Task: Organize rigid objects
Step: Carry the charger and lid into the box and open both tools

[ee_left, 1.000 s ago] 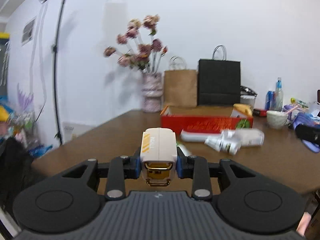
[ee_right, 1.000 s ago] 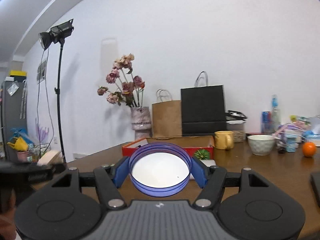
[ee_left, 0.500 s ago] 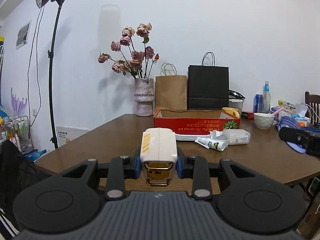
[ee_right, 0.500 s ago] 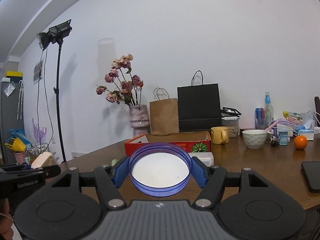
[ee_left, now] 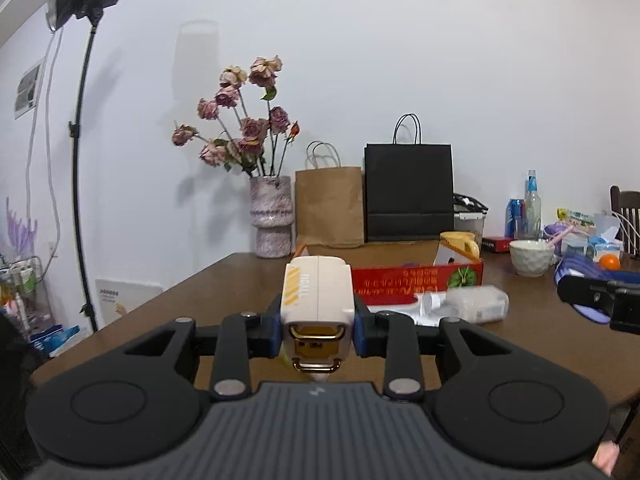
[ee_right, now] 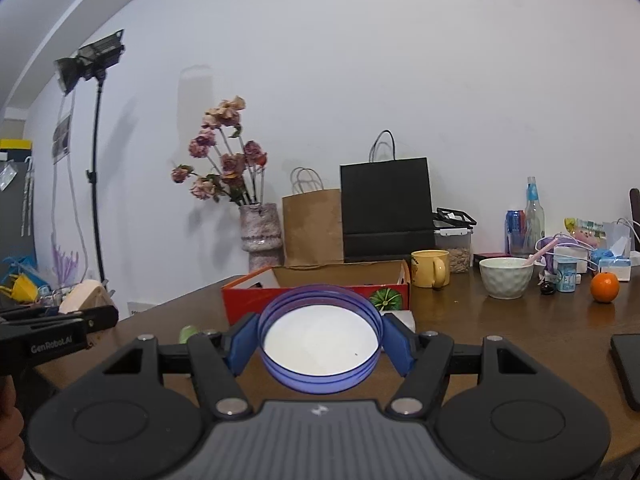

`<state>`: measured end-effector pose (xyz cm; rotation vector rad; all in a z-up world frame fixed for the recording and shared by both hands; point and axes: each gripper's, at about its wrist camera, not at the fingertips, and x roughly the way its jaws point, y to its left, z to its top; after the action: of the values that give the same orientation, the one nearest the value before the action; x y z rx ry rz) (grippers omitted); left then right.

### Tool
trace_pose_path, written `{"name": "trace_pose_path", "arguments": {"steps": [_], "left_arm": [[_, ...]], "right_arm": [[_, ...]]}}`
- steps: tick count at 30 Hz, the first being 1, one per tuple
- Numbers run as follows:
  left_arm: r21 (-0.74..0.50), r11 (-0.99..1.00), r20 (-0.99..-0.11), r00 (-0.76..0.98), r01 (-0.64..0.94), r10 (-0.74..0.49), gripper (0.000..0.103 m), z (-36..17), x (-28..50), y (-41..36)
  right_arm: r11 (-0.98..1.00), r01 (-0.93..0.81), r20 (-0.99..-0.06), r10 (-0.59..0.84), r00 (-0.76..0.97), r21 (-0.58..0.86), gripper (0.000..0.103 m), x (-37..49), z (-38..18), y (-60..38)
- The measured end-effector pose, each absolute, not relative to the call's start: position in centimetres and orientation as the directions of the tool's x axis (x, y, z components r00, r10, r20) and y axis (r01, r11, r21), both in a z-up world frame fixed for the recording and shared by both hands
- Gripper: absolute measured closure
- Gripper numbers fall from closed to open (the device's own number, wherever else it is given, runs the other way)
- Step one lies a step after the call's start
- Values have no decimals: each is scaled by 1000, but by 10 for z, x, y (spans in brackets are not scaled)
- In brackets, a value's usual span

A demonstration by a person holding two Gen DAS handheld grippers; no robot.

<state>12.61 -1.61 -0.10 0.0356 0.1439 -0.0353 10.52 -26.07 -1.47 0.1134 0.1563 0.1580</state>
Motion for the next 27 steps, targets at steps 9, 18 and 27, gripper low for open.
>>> {"name": "trace_pose_path", "arguments": {"steps": [9,18,27], "left_arm": [[19,997,-203,976,80,-74,71,13,250,-10],[42,995,-230,970,93,-81,71,28,363,-21],[90,991,-385,921,94,-52,71,27,502,-34]], "right_arm": [[968,-156,-219,198,955,195,37,216,0,-276],[968,-169,-268,215,939,184,38,334,10,-275],[981,-111,-424,169,890,157,38,484,29,-274]]}}
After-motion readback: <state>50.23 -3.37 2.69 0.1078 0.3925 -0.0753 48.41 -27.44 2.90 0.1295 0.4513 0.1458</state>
